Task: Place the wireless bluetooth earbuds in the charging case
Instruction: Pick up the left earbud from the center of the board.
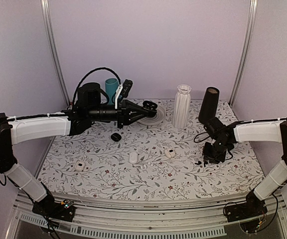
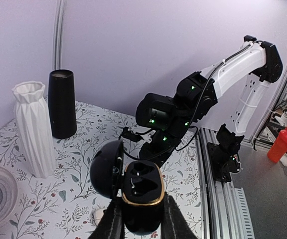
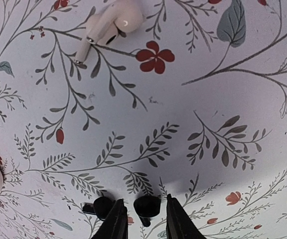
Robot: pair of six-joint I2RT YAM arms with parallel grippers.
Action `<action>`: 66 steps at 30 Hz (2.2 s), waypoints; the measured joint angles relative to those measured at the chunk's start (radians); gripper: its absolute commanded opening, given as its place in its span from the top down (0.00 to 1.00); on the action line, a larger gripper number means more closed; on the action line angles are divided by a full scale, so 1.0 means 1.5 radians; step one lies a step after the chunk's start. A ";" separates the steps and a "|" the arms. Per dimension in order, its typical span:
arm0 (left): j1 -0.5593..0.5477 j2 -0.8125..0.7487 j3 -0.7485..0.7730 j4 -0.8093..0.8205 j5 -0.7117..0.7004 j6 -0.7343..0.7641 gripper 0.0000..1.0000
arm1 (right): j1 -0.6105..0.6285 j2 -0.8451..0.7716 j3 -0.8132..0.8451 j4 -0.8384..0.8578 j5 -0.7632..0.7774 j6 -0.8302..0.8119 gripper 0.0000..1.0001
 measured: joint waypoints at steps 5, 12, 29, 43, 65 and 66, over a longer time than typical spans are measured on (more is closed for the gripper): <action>0.000 0.000 -0.001 0.000 0.000 0.000 1.00 | 0.007 0.013 0.002 -0.002 0.002 -0.019 0.71; 0.000 0.000 -0.001 0.000 0.000 0.000 1.00 | 0.012 0.033 0.009 -0.002 0.003 -0.034 0.71; 0.000 0.000 -0.002 0.000 0.000 0.000 1.00 | 0.061 0.087 0.064 -0.040 0.051 -0.048 0.72; 0.000 0.000 -0.005 0.000 0.000 0.000 1.00 | 0.068 0.096 0.075 -0.049 0.062 -0.056 0.88; 0.000 0.010 -0.005 0.021 -0.022 -0.031 1.00 | 0.069 0.043 0.045 0.005 0.068 -0.044 0.92; 0.000 0.013 -0.005 0.025 -0.024 -0.034 1.00 | 0.069 0.034 0.045 0.013 0.071 -0.042 0.92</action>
